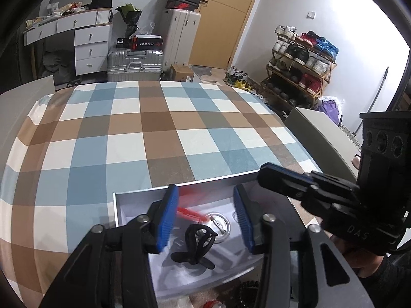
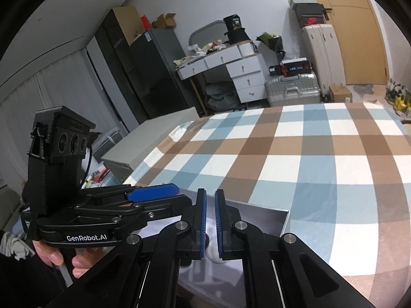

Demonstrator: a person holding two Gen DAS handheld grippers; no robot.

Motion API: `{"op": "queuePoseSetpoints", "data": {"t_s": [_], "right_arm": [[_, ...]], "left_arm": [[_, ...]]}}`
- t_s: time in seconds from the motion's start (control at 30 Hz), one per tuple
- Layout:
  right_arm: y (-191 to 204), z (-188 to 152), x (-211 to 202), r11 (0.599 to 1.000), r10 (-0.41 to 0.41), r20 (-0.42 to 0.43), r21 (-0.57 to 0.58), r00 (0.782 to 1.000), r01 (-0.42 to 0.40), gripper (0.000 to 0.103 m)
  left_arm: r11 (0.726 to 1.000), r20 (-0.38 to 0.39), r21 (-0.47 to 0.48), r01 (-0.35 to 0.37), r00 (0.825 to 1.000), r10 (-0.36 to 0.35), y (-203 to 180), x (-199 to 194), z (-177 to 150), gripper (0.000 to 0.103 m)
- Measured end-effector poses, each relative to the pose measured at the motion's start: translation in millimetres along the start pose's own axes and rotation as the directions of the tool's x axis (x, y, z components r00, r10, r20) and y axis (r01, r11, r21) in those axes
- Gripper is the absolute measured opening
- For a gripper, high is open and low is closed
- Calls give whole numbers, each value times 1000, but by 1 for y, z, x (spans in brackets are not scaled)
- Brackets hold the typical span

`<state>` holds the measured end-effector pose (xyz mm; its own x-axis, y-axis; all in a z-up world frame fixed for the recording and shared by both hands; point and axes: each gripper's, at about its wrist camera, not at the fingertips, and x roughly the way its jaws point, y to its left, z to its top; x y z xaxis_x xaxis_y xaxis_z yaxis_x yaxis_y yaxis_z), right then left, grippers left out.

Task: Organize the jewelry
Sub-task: 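Carry badge and red item into the grey box and open both tools, then lift both open tools away from the box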

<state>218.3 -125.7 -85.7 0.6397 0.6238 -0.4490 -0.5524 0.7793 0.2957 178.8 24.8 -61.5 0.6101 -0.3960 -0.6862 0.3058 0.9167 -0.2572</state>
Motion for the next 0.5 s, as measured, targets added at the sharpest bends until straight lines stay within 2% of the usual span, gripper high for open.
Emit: {"op": "queuePoseSetpoints", "data": {"t_s": [0.13, 0.23, 0.3, 0.37, 0.5], "right_arm": [[6, 0, -15, 1000, -14, 34, -10, 999, 14, 28], [11, 1, -26, 1000, -19, 59, -17, 998, 20, 33], [14, 2, -33, 999, -29, 73, -19, 997, 31, 42], [16, 2, -41, 999, -43, 87, -19, 995, 45, 55], [23, -1, -55, 998, -56, 101, -24, 993, 59, 59]], "left_arm": [[1000, 30, 18, -11, 999, 10, -6, -12, -2, 55], [999, 46, 19, -33, 998, 32, -8, -19, -1, 56], [999, 52, 20, -44, 998, 43, -8, -23, -2, 57], [998, 62, 22, -61, 996, 59, -9, -28, -3, 59], [996, 87, 32, -86, 993, 83, -15, -41, -9, 66]]}}
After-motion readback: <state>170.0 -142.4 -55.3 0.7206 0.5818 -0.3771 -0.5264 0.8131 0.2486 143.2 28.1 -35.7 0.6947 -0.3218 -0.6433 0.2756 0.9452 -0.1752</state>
